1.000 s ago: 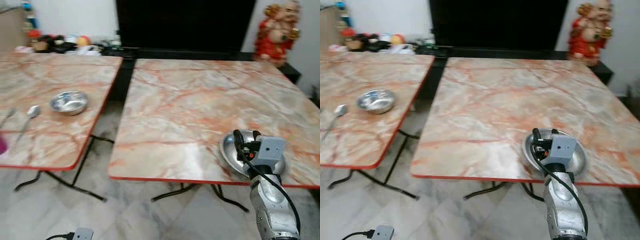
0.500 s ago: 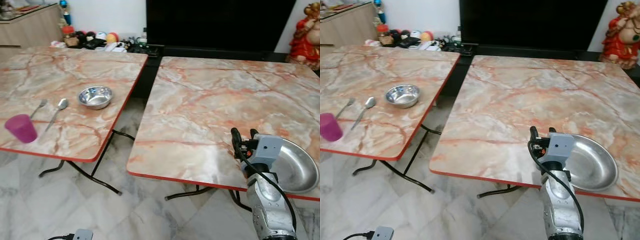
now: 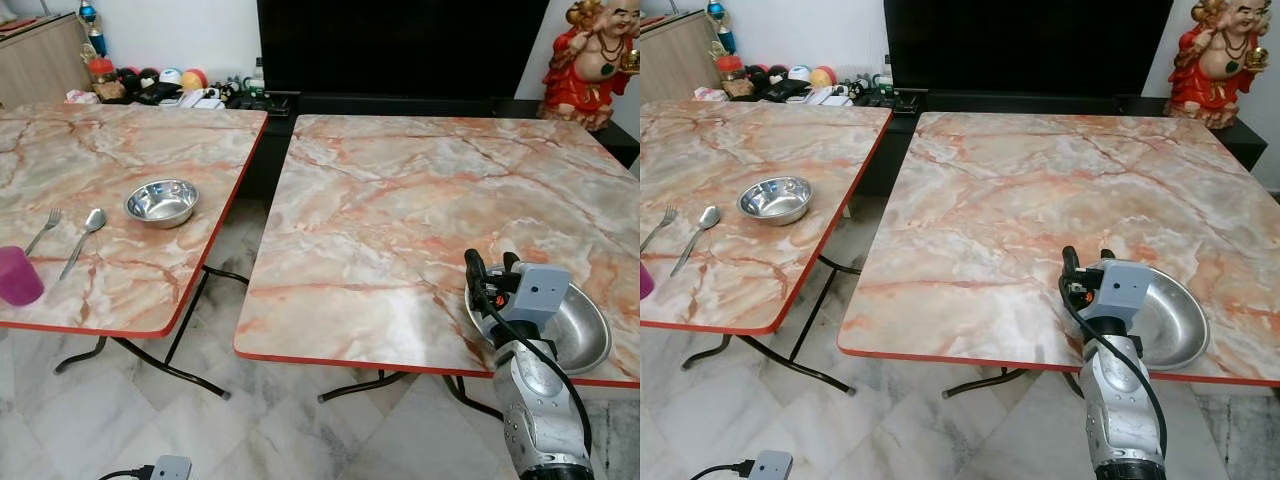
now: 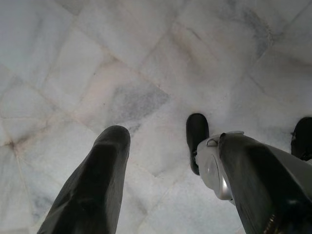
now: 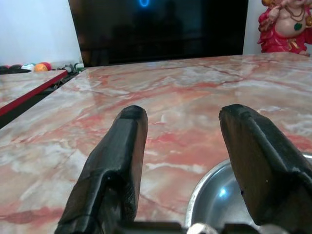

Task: Setting the table

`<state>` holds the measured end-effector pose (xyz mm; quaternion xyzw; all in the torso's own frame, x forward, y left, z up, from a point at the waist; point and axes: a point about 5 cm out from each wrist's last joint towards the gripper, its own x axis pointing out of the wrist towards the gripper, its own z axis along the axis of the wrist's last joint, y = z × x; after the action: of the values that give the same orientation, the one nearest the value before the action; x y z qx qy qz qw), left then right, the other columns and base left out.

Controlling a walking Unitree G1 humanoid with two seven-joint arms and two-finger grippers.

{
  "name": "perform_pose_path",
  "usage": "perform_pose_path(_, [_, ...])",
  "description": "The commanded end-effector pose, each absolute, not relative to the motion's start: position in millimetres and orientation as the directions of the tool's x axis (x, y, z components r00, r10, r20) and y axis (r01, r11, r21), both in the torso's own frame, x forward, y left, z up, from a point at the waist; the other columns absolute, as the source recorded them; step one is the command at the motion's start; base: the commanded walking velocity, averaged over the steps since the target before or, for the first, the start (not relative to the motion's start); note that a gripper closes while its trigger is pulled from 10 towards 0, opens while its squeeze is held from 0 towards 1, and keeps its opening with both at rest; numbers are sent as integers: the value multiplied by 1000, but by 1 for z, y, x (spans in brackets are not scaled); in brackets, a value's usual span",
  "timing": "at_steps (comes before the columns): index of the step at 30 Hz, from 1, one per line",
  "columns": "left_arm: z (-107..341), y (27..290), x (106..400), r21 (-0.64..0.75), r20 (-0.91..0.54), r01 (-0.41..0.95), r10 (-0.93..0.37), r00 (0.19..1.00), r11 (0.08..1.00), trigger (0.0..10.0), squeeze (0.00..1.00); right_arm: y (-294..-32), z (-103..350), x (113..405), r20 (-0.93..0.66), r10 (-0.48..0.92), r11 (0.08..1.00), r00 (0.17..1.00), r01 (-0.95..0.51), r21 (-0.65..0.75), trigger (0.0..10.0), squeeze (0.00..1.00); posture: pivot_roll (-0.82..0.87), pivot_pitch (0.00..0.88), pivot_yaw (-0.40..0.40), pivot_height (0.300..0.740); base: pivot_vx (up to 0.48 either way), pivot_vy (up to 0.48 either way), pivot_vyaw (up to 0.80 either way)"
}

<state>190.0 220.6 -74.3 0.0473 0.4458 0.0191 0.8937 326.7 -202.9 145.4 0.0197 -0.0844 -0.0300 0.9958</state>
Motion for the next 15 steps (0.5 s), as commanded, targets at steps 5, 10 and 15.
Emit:
perform_pose_path(5, [-77,224,183,99,-811,-15,89,578,995,10000,0,-201,144,328,154,-59,997,986,52,52,10000,0,-44,103,-11,740,0,480,0])
perform_pose_path(10, [-78,224,183,99,-812,-14,89,577,995,10000,0,-200,144,329,154,-55,998,987,48,50,10000,0,-44,103,-11,740,0,480,0])
perform_pose_path(15, [-78,224,182,102,-813,-14,91,575,995,10000,0,-197,145,330,157,-49,998,986,42,52,10000,0,-39,100,-10,740,0,480,0])
